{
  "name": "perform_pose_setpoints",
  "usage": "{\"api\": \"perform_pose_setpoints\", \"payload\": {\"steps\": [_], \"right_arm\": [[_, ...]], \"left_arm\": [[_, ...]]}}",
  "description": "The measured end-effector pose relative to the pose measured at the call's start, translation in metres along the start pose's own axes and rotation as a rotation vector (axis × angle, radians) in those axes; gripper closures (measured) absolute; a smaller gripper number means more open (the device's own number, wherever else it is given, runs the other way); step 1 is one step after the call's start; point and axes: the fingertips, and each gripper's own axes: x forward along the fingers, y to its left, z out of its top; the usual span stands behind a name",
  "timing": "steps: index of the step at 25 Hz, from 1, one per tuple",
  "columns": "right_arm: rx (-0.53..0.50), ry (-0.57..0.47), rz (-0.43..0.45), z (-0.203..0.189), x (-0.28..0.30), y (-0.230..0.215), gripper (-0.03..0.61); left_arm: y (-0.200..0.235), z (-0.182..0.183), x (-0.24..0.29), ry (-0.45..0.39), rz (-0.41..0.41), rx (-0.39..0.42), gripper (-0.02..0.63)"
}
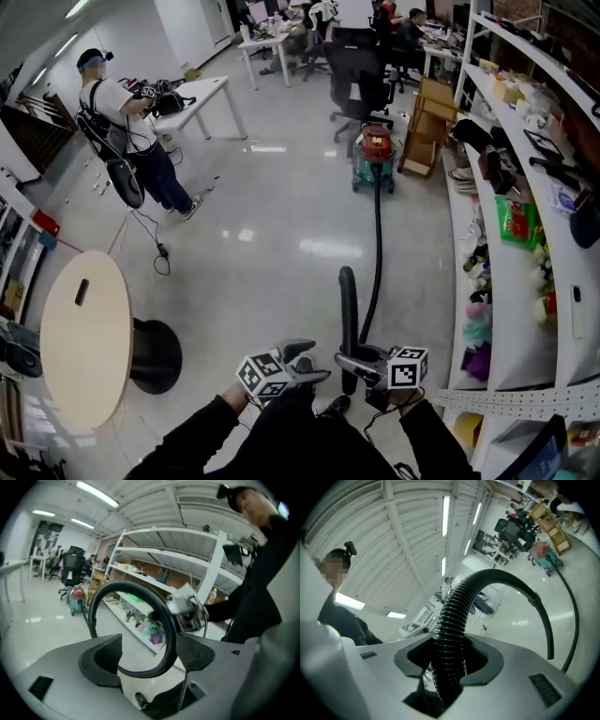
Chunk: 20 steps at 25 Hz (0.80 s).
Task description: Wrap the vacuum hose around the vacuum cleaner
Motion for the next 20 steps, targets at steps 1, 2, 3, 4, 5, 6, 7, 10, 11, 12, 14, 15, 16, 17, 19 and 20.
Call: {"api": "perform_pose_setpoints", "payload": {"steps": [1, 2, 3, 4, 5, 6, 7, 10, 11, 12, 14, 15, 16, 17, 19, 20], "right_arm": [[0.038, -0.032, -0.012, 0.012, 0.003, -0.006, 0.399], [0.075, -0.056, -0.02, 0.023, 0.005, -0.012, 0.399], [0.11, -0.073, -0.026, 0.033, 0.008, -0.017, 0.399], [0.142, -0.085, -0.027, 0.042, 0.012, -0.022, 0.399], [0.17, -0.096, -0.02, 0.051, 0.016, -0.025, 0.399], [0.195, -0.109, -0.003, 0.061, 0.021, -0.026, 0.399], [0.217, -0.125, 0.017, 0.071, 0.027, -0.026, 0.399], [0.285, -0.169, 0.061, 0.099, 0.04, -0.037, 0.399], [0.304, -0.182, 0.063, 0.108, 0.044, -0.044, 0.399], [0.323, -0.192, 0.061, 0.116, 0.047, -0.051, 0.399], [0.361, -0.207, 0.072, 0.133, 0.057, -0.062, 0.399], [0.367, -0.212, 0.093, 0.143, 0.064, -0.064, 0.398], [0.355, -0.216, 0.121, 0.154, 0.072, -0.063, 0.393], [0.324, -0.219, 0.146, 0.164, 0.08, -0.06, 0.357], [0.215, -0.203, 0.157, 0.179, 0.091, -0.06, 0.235], [0.153, -0.176, 0.14, 0.182, 0.094, -0.065, 0.214]], "left_arm": [[-0.009, -0.009, 0.014, 0.039, -0.003, 0.065, 0.258], [-0.015, -0.019, 0.027, 0.077, -0.011, 0.115, 0.258], [-0.02, -0.029, 0.04, 0.108, -0.024, 0.143, 0.258], [-0.022, -0.038, 0.051, 0.131, -0.038, 0.153, 0.258], [-0.02, -0.045, 0.061, 0.146, -0.043, 0.152, 0.258], [-0.014, -0.049, 0.069, 0.152, -0.038, 0.143, 0.258], [-0.006, -0.051, 0.075, 0.148, -0.027, 0.125, 0.258], [0.013, -0.038, 0.083, 0.092, -0.035, 0.082, 0.276], [0.017, -0.031, 0.083, 0.076, -0.046, 0.093, 0.354], [0.023, -0.024, 0.082, 0.065, -0.057, 0.107, 0.425], [0.038, -0.011, 0.076, 0.05, -0.084, 0.11, 0.431], [0.047, -0.004, 0.072, 0.044, -0.104, 0.107, 0.433], [0.055, 0.004, 0.066, 0.037, -0.127, 0.103, 0.433], [0.062, 0.014, 0.06, 0.03, -0.156, 0.097, 0.433], [0.075, 0.032, 0.048, 0.025, -0.224, 0.081, 0.433], [0.081, 0.04, 0.043, 0.033, -0.26, 0.078, 0.433]]}}
